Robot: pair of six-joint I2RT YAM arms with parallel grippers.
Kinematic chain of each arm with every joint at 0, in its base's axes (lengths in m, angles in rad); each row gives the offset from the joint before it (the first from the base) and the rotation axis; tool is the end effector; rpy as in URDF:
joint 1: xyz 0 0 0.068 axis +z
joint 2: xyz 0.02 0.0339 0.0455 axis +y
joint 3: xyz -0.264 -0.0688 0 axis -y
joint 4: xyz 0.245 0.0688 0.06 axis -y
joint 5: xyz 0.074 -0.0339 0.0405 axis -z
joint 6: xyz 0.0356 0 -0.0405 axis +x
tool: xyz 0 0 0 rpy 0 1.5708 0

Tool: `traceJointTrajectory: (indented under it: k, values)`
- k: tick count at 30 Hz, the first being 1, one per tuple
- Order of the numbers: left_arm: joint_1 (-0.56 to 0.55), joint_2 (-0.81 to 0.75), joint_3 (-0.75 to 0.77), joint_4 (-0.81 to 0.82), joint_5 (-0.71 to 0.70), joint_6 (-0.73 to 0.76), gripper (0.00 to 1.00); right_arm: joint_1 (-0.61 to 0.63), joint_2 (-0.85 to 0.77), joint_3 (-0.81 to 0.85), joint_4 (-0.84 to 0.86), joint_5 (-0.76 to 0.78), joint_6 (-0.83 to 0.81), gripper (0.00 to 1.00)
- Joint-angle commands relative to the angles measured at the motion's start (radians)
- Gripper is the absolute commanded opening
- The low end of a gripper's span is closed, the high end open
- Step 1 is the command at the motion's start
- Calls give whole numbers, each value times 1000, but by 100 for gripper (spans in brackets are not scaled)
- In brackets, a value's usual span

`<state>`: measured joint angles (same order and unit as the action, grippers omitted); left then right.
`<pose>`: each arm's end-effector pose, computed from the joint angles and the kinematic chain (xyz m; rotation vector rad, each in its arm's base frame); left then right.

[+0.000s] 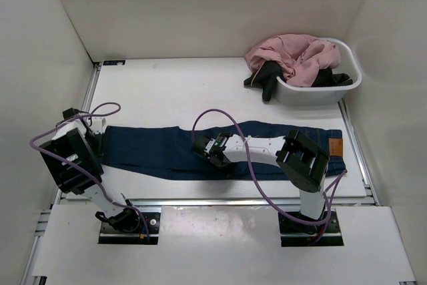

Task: Fold and stack the trousers
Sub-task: Fold the trousers

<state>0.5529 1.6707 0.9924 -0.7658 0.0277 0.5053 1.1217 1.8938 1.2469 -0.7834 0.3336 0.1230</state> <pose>0.2461 0.1507 0.1605 -0.0692 3.0169 0.0605 0.1627 0.3107 0.1575 -1.3218 2.4932 -0.2703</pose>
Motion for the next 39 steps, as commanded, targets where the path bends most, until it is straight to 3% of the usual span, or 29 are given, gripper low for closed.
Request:
traceJointTrajectory:
  k: [1,7,18,32,39]
  values:
    - [-1,7,14,14,37,-4,36,4,10,-7,-31,-5,0,0]
    - [-1,8,34,5,75,6,14,4,10,-7,-31,-5,0,0]
    - [-1,-100,80,-4,57,65,14,4,-38,-7,-69,15,20,0]
    - [-1,-123,144,-96,77,88,14,4,-102,20,-105,15,56,0]
    - [48,-174,151,-109,-49,203,14,32,-188,-9,-157,-16,67,0]
